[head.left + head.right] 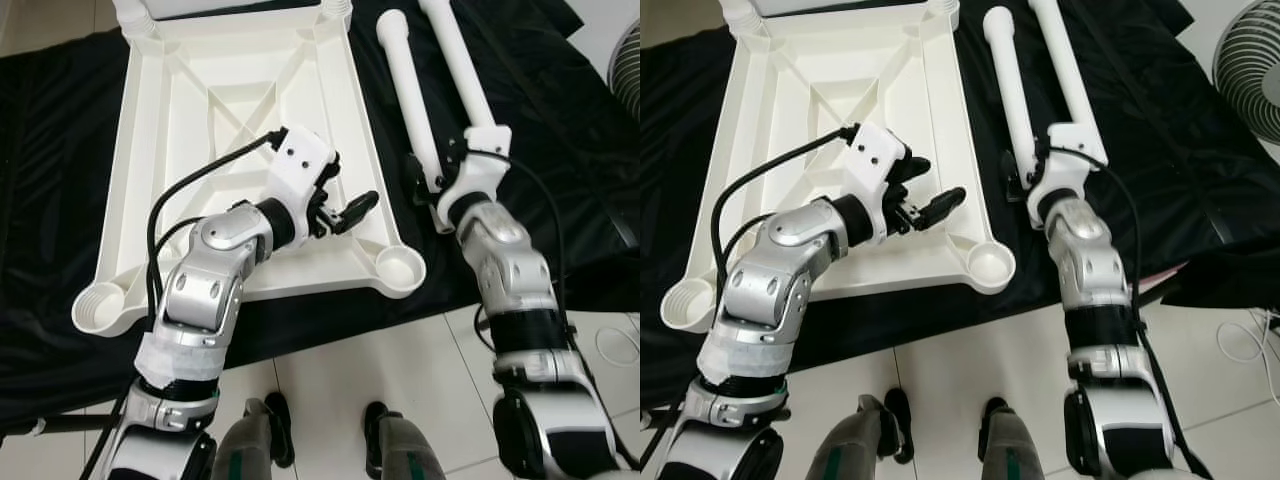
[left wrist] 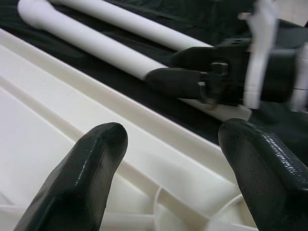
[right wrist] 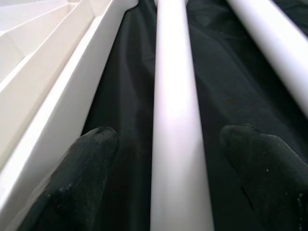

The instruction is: Building children table

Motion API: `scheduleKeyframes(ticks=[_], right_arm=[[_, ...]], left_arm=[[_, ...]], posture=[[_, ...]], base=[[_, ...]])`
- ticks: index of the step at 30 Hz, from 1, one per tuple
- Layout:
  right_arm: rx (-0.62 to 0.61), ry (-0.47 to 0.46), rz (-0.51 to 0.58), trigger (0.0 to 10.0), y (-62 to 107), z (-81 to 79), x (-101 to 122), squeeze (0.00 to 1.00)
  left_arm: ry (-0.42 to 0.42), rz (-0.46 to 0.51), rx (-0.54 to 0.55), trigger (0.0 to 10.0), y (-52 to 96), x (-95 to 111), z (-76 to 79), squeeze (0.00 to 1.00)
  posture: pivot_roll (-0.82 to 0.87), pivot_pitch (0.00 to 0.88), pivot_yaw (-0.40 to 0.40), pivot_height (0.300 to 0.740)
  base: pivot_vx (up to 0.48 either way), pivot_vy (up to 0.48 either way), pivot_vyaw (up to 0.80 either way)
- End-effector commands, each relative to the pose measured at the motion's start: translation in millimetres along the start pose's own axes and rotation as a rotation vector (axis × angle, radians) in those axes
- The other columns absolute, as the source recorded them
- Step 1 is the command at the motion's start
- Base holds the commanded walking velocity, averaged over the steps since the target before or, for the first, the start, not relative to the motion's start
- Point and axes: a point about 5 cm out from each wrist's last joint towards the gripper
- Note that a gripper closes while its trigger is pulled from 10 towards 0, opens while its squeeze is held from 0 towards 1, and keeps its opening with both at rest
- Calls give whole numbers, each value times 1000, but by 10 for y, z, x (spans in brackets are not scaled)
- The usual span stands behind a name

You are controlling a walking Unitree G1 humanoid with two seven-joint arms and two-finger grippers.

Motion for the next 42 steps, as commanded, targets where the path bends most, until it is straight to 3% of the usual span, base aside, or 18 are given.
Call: scheduleKeyframes(ticks=[1, 11, 23, 28, 29, 30, 31, 34, 35, 42], right_arm=[[16, -9, -80, 10000, 21, -32, -201, 0], [1, -108, -260, 10000, -145, 7, -339, 0], [-29, -117, -463, 10000, -109, 132, -530, 0], [-20, -120, -481, 10000, -112, 182, -502, 0], [-15, -110, -477, 6118, -116, 191, -485, 0], [-15, -110, -477, 6118, -116, 191, -485, 0], [-13, -116, -474, 4078, -119, 194, -475, 0], [-17, -108, -500, 3765, -116, 212, -489, 0], [-25, -136, -524, 0, -104, 220, -514, 0], [-6, -181, -581, 0, -75, 207, -560, 0]], left_arm=[[1, 1, 17, 10000, 3, -18, 2, 0], [-1, -1, 3, 10000, -1, -28, 55, 0], [-3, 2, -5, 10000, -5, -31, 81, 0], [-4, 11, -4, 10000, -15, -17, 79, 0], [-5, 12, -4, 10000, -16, -15, 78, 0], [-5, 12, -4, 10000, -16, -15, 78, 0], [-4, 13, -4, 10000, -18, -14, 76, 0], [-4, 14, -4, 10000, -21, -12, 72, 0], [-6, 16, -6, 10000, -25, -6, 69, 0], [-18, 19, -2, 10000, -34, 13, 44, 0]], posture=[[-40, 227, 59, 740], [-32, 212, 46, 740], [-38, 201, 37, 740], [-49, 193, 36, 740], [-49, 193, 36, 740], [-49, 193, 36, 740], [-52, 194, 38, 740], [-54, 197, 40, 740], [-54, 196, 41, 740], [-60, 199, 42, 740]], base=[[0, 0, 0], [0, 0, 0], [0, 0, 0], [0, 0, 0], [0, 0, 0], [0, 0, 0], [0, 0, 0], [0, 0, 0], [0, 0, 0], [0, 0, 0]])
Point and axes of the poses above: a point about 5 cm out from each wrist's last joint towards the gripper, its own y axis pointing back from the gripper into the wrist, its own x axis along the axis of the wrist's last joint, z = x × y, and after that the axes turned 4 degrees about y, right-handed
